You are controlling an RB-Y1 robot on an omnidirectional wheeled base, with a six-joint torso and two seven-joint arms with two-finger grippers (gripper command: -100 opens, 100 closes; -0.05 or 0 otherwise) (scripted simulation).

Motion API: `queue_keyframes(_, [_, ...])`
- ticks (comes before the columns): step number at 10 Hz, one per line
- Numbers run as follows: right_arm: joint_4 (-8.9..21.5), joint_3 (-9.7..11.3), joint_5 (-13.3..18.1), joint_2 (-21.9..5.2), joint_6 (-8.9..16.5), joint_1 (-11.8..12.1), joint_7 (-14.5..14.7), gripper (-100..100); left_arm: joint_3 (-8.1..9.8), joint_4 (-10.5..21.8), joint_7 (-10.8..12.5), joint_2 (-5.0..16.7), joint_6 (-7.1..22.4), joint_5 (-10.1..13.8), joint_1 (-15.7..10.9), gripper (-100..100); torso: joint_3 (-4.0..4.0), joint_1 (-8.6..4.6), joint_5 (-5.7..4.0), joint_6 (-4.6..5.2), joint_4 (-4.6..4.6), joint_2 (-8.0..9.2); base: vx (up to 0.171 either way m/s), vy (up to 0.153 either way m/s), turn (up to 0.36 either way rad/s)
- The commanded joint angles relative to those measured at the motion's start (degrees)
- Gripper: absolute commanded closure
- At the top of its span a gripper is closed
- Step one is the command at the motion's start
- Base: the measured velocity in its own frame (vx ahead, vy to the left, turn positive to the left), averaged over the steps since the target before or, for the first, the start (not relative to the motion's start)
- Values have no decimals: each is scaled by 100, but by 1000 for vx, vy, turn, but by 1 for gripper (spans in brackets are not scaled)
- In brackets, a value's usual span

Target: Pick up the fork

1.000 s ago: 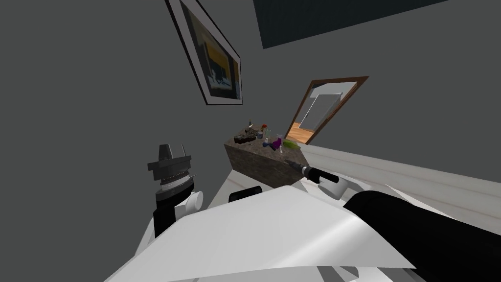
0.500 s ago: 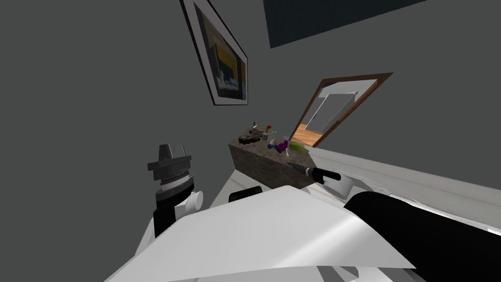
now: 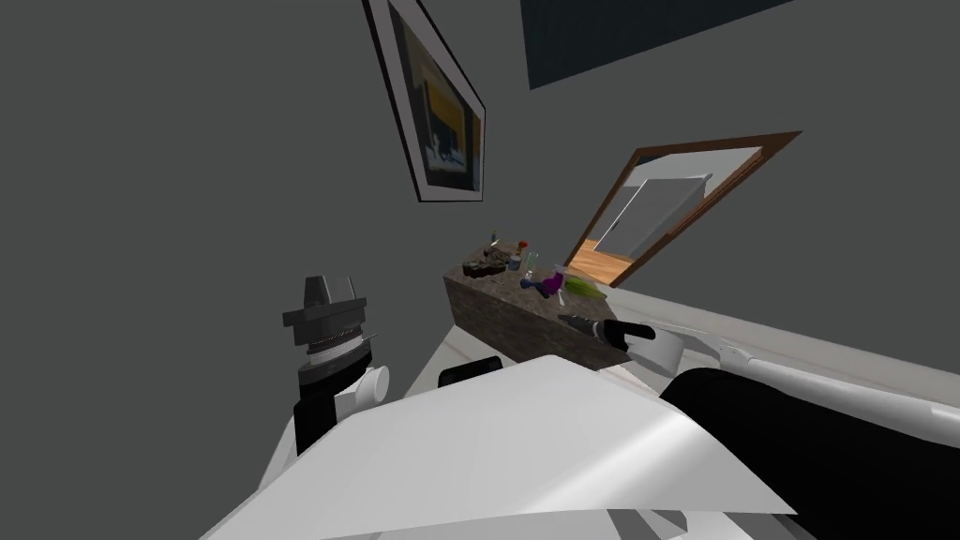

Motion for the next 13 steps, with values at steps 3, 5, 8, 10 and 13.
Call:
queue_keyframes(3, [181, -9, -190, -521, 257, 268, -48, -100, 0, 0, 0, 0, 0, 0, 0, 0, -1, -1, 0, 1, 0, -1, 66, 24, 90])
queue_keyframes(5, [269, -10, -277, -760, 366, 381, -80, -100, 0, 0, 0, 0, 0, 0, 0, 0, -11, 0, 0, -4, -4, -20, 102, 16, 112])
queue_keyframes(8, [518, -12, -493, -1349, 653, 691, -191, -100, 0, 0, 0, 0, 0, 0, 0, 0, -9, -4, -1, -2, -3, -15, 96, 5, 108])
queue_keyframes(10, [594, -13, -551, -1512, 735, 782, -230, -100, 1, 0, 0, 0, 0, 0, 1, 0, -8, -9, -3, 2, -3, -12, 78, -1, 36])
queue_keyframes(13, [787, -12, -681, -1892, 931, 1012, -345, -100, 0, 0, 0, 0, 0, 0, 1, 0, -10, -8, -2, 0, -4, -16, 99, -6, 70])
